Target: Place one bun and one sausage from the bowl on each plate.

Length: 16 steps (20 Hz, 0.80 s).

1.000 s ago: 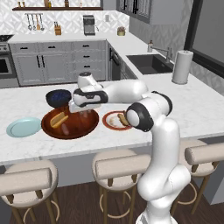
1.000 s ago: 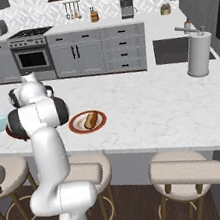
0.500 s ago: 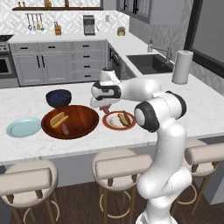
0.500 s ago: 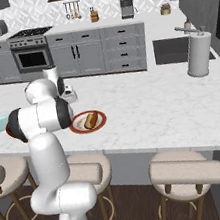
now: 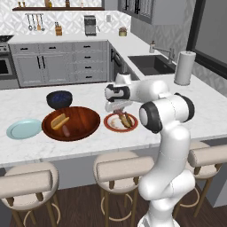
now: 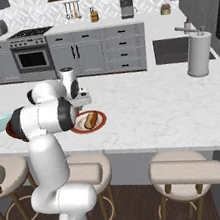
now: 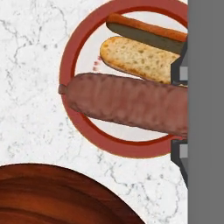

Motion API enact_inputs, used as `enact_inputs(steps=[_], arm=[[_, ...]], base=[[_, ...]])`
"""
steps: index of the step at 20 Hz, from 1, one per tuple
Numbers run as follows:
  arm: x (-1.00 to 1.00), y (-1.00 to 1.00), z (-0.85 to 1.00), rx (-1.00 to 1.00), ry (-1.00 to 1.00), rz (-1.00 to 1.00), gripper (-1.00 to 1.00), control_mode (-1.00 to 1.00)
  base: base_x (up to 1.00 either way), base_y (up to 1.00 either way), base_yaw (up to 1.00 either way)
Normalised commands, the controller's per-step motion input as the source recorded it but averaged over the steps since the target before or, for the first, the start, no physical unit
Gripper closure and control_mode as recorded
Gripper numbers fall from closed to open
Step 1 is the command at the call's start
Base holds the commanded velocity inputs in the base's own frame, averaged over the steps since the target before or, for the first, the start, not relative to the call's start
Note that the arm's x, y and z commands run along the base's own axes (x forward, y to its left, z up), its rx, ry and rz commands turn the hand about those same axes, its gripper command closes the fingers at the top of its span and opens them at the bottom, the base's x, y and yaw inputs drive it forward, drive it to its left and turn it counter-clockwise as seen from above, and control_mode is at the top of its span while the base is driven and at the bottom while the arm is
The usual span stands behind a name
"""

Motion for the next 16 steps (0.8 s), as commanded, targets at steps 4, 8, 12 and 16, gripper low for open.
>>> enact_inputs(steps=[4,8,12,16], arm=[[-0.03,0.00,-0.38,-0.04,0.00,0.03,1.00,-1.00],[0.02,0.00,-0.31,-0.07,0.00,0.00,1.00,-1.00],[0.00,0.00,-0.42,-0.03,0.00,0.00,1.00,-1.00],[0.00,0.00,-0.19,0.00,0.00,0.00,1.00,-1.00]], base=[[0.00,0.00,0.00],[0.00,0.00,0.00],[0.00,0.00,0.00],[0.00,0.00,0.00]])
